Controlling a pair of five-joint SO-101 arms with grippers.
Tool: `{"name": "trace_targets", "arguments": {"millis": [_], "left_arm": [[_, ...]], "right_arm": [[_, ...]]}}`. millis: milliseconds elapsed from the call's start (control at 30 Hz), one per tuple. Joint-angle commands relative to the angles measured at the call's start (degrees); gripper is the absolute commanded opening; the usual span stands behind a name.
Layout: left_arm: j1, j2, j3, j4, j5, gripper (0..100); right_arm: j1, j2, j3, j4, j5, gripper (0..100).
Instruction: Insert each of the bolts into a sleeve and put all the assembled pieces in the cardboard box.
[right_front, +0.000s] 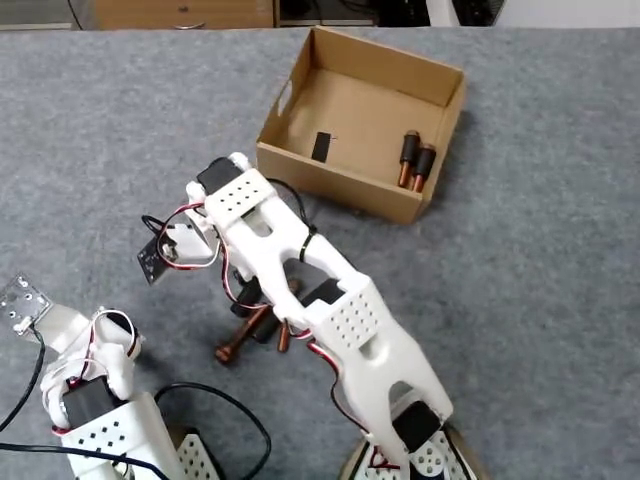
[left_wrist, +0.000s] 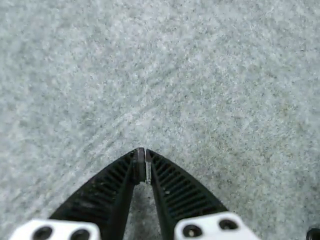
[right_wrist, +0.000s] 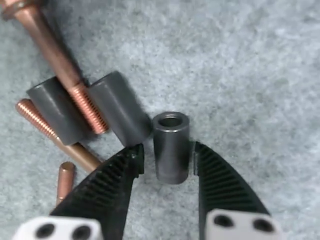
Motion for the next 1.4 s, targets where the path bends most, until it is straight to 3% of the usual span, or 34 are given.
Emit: {"name": "trace_targets", "arguments": {"millis": [0,167,333,700,933,1167,1367], "left_arm": [[-0.7,-1.71,0.62,-0.62,-0.35,2],[-0.7,-1.71,0.62,-0.62,-0.35,2],[-0.7,-1.63,0.62,-0.62,-0.35,2],[-0.7,-1.63,0.62,-0.62,-0.35,2],[-0.26,-1.71,0.62,-0.62,-0.35,2],[-0.09,-1.89,0.62,-1.05,-0.35,2],[-0.09,-1.89,0.62,-2.29,-0.44,2]], "right_arm": [[-2.33,0.04,-4.44,0.26,-1.85,18.8],[-2.07,0.31,-5.14,0.88,-1.76,18.2],[-2.07,0.31,-2.86,0.62,-1.76,0.0],[-1.36,-0.13,-3.65,0.62,-1.85,0.1],[3.47,-0.13,-22.2,1.49,-2.11,0.1],[7.87,0.04,-43.38,5.27,-12.31,0.1],[15.69,-3.12,-54.2,5.27,-13.1,0.1]]}}
